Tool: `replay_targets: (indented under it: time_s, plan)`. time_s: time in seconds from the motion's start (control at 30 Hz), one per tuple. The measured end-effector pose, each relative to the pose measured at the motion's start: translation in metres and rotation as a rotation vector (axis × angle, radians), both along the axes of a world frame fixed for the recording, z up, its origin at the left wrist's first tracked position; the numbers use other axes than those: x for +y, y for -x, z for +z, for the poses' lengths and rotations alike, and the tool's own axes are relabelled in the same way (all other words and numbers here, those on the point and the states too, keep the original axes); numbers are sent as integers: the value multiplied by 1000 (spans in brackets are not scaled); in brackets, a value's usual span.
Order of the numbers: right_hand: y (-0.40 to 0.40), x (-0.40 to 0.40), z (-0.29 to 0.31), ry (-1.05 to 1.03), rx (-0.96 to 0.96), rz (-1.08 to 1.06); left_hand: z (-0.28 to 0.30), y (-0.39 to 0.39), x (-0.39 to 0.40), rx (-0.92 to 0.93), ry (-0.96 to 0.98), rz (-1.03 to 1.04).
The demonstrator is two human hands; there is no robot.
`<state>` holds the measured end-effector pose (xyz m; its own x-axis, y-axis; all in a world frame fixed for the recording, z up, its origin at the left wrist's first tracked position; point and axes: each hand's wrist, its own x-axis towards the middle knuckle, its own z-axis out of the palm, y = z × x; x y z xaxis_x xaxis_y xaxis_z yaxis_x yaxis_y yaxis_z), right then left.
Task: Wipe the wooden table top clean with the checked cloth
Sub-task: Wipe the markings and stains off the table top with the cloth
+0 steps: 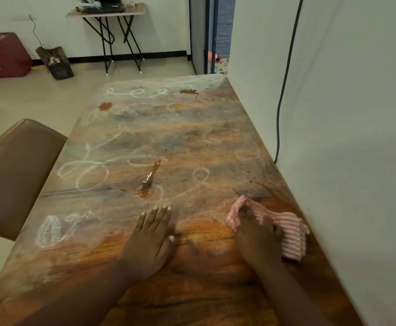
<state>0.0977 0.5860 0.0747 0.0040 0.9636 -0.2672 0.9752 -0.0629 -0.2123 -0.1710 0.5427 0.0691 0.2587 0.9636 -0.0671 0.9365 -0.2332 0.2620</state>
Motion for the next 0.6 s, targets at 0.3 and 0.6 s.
replay_targets:
  time_s: [0.3,0.6]
  plan:
    - [-54,42,-6,-85,-99,-330,2,31,-11,26,27,61]
    - [-46,57,-8,-67,-13,-130,-4,13,-15,-11,25,2]
